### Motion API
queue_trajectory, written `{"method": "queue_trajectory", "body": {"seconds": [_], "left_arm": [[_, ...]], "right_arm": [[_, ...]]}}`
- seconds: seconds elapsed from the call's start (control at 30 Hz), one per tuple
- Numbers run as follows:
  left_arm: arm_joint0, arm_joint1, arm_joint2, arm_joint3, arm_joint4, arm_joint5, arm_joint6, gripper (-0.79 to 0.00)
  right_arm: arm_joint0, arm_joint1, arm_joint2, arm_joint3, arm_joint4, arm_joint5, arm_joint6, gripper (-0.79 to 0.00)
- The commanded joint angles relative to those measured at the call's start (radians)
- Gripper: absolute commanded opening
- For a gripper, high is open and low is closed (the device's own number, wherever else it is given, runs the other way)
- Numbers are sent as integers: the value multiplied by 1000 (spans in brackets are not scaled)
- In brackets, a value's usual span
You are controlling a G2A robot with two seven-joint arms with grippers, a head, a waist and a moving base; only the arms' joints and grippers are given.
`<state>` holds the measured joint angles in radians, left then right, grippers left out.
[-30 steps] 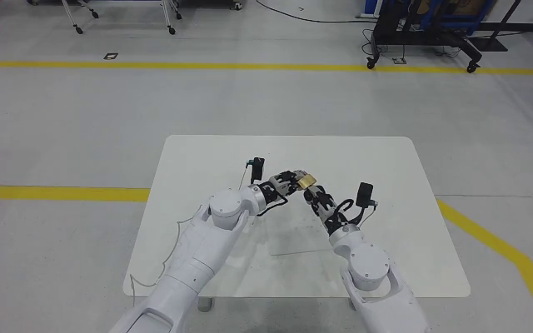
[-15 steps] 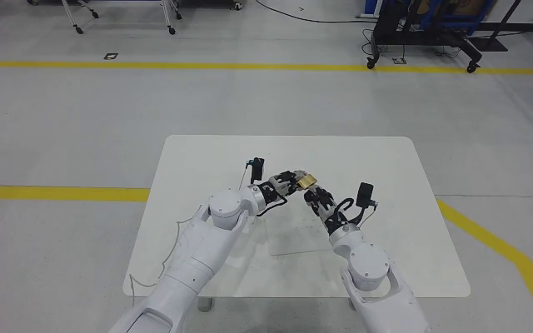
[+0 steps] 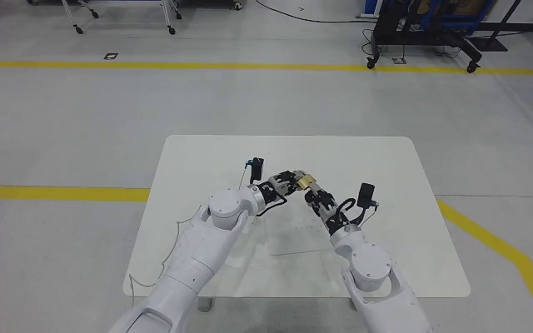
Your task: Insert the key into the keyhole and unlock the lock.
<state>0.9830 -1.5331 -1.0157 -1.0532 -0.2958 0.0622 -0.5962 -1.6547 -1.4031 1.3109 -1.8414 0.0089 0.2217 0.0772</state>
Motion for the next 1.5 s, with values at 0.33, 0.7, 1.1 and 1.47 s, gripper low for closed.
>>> {"method": "queue_trajectory", "body": {"seconds": [0.33,0.7,1.1,1.47], "left_arm": [[-1,3,-10,7,-15,-10,6,-785],[4,9,-18,-4,-5,-5,13,-785],[23,13,-3,-49,33,26,29,-785],[28,15,-7,-57,11,42,26,-785]], "right_arm": [[-15,5,8,-13,2,-9,11,-551],[-17,9,9,-15,-7,-1,17,-785],[-13,11,-2,-14,-11,6,7,-785],[4,11,5,-7,15,31,2,0]]}}
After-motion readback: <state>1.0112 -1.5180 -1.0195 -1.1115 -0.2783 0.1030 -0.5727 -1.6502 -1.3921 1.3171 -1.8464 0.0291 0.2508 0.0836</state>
